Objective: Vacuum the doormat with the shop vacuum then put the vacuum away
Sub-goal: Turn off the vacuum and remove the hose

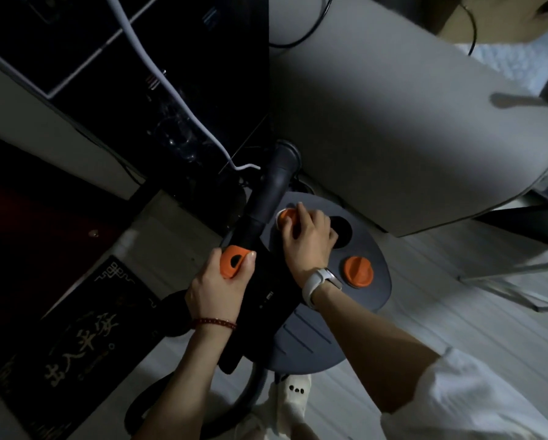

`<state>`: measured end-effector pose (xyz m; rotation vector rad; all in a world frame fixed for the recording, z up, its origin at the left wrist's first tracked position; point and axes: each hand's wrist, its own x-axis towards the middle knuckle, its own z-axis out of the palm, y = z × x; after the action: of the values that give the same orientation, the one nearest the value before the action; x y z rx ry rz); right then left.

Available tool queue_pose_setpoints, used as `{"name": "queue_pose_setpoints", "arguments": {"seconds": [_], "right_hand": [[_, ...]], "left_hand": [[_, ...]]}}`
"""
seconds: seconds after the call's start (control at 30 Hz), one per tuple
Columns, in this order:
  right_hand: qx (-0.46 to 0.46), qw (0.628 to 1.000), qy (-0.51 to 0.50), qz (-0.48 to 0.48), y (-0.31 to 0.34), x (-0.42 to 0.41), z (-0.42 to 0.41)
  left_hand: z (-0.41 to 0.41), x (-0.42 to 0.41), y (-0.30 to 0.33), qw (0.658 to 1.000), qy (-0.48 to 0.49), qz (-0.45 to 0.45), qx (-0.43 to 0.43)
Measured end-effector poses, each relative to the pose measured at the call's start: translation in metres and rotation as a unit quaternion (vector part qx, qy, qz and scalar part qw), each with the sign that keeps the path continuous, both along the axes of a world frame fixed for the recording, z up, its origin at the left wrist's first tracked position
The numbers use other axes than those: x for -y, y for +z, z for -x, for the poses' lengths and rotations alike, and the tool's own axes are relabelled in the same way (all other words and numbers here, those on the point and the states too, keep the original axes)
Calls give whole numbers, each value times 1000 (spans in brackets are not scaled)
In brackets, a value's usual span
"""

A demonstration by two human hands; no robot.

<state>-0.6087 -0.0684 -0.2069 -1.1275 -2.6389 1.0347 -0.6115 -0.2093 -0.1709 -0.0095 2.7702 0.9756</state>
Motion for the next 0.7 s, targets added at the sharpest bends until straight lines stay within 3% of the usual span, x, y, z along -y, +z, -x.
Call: {"name": "queue_pose_setpoints", "arguments": {"seconds": [0.17, 0.23, 0.33, 0.5, 0.7], "right_hand": [[-1, 997, 56, 45, 5, -8, -9], [-41, 994, 83, 60, 14, -6, -25], [-145, 981, 115, -63, 35, 8, -59], [-184, 867, 334, -321, 70, 35, -95], [-135, 770, 411, -469, 127, 66, -118]], "left_hand": [[9, 4, 12, 998, -30, -39, 31], [9, 12, 16, 996, -49, -61, 42], [2, 24, 25, 992, -81, -72, 64], [-28, 48, 52, 982, -142, -90, 82], [-79, 95, 93, 975, -186, -97, 80]]}}
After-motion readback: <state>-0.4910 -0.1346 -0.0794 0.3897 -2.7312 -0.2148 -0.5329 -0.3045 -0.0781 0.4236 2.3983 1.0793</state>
